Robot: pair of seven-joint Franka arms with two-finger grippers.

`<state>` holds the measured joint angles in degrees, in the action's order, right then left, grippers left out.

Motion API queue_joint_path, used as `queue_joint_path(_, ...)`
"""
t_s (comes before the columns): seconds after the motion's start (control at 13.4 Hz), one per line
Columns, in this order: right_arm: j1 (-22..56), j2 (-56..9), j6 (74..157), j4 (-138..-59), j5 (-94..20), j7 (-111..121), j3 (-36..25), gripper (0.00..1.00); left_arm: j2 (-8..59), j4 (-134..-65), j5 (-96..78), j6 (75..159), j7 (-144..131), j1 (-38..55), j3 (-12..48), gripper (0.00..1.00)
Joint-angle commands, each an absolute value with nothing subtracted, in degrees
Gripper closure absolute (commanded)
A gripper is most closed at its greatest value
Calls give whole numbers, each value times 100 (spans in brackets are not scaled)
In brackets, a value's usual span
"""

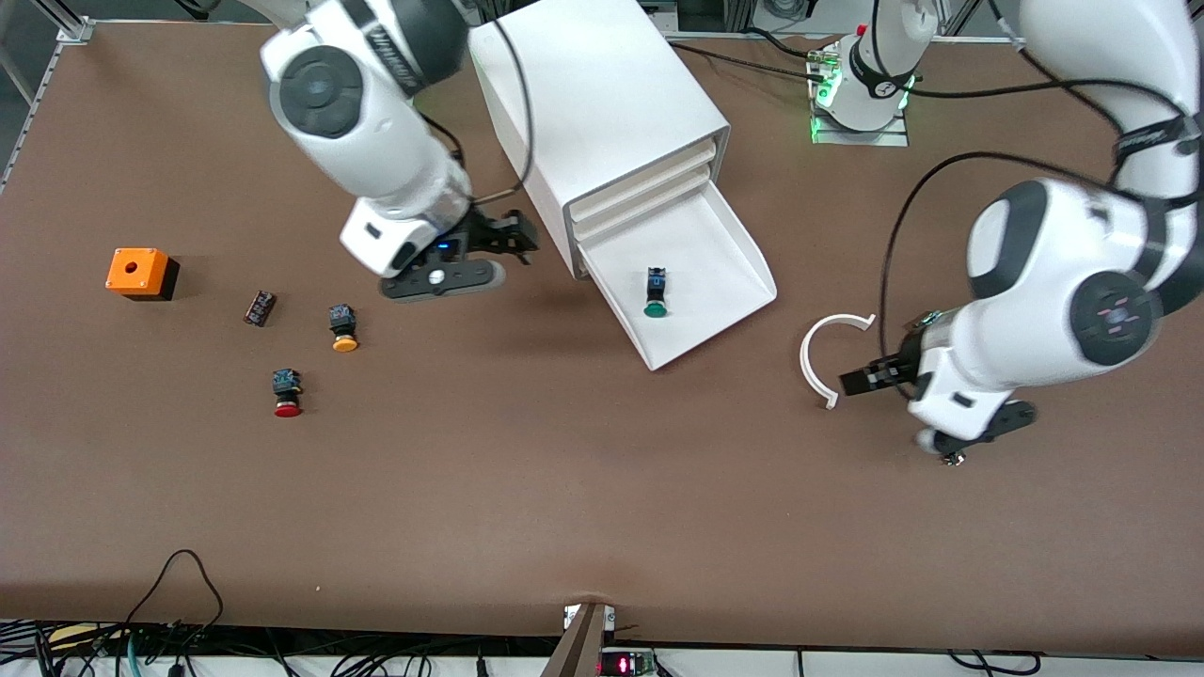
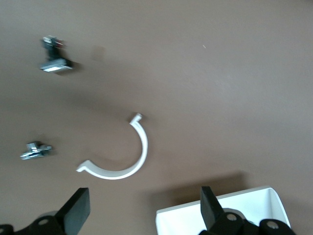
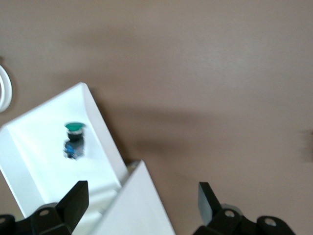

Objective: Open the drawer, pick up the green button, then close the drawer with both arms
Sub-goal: 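Reach the right gripper into the drawer toward the green button, then lower the right gripper and close it on the green button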

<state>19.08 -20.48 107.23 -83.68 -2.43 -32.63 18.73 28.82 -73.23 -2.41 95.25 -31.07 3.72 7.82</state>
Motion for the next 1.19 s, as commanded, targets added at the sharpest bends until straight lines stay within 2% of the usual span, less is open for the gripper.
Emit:
queue_joint_path(0.0, 2538, -2731, 10976, -7719, 244, -4382, 1855, 1, 2646, -7488, -105, 9387, -3103, 272, 809, 1)
queue_joint_path(0.52, 3761, -4191, 11267, -6558, 1528, -6388, 1828, 3, 2672, -7514, -97, 9395, -3103, 299, 817, 1)
queue_joint_path(0.82, 4060, -4570, 11557, -6530, 1863, -6846, 1758, 3, 2681, -7523, -97, 9396, -3111, 360, 826, 1)
queue_joint_path(1.12, 4508, -4816, 11698, -6530, 1863, -6952, 1336, 6, 2689, -7550, -97, 9396, -3111, 369, 835, 1)
